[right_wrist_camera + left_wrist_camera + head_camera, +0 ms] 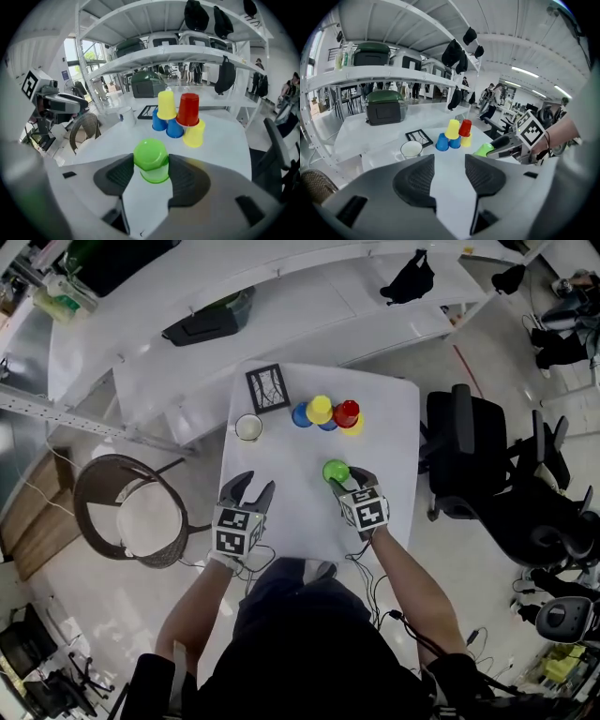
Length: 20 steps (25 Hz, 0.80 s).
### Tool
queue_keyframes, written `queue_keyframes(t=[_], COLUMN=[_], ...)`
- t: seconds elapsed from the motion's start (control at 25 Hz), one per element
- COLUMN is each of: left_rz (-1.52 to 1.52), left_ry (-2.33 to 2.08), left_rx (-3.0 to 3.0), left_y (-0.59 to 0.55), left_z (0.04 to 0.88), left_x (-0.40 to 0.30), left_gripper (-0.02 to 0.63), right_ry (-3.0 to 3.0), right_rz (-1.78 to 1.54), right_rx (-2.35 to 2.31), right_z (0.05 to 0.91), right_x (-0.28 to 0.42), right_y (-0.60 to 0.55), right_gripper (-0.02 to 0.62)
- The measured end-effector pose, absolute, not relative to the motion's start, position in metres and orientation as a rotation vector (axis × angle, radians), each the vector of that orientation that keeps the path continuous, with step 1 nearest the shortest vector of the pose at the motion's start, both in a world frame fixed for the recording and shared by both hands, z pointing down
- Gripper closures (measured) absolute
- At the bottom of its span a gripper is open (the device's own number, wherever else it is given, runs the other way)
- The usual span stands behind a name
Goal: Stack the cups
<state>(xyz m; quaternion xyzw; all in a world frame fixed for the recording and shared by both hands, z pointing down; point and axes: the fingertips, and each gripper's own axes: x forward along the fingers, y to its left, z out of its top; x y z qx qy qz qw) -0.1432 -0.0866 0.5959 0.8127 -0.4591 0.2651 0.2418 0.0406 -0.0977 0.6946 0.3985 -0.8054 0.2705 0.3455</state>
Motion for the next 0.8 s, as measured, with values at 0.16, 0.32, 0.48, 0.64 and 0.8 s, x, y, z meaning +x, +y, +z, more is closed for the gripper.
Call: queue_keyframes(t=[0.16, 0.32, 0.48, 0.64, 0.8], left_rz=[0.718, 0.699, 0.584, 0.581, 0.598], left_ry=[-1.261, -1.26, -1.273, -1.287, -1.297], left_rx=[2.331, 2.406, 2.409, 2.464, 2.488], left_y=[-0.111, -0.126, -0.14, -0.153, -0.16], left_z=[0.569, 0.545, 0.519, 0.505, 0.5], left_x=[-0.123, -0.11, -0.104, -0.101, -0.108], left_gripper=[0.402, 0.402, 0.402, 0.403, 0.402], right_ry=[-2.161, -2.202, -2.176, -2.129, -2.065], right_rz=[0.681, 0.653, 0.692, 0.723, 0.708], right_rx=[1.118, 1.183, 1.229, 1.222, 1.187], right_z=[0.645, 0.598, 0.572, 0.572, 0.575], right_x=[0.043, 0.043, 0.049, 0.049, 0.043], right_y=[-0.134, -0.172, -0.207, -0.235, -0.254], right_gripper=[0.37, 0.37, 0.37, 0.37, 0.37])
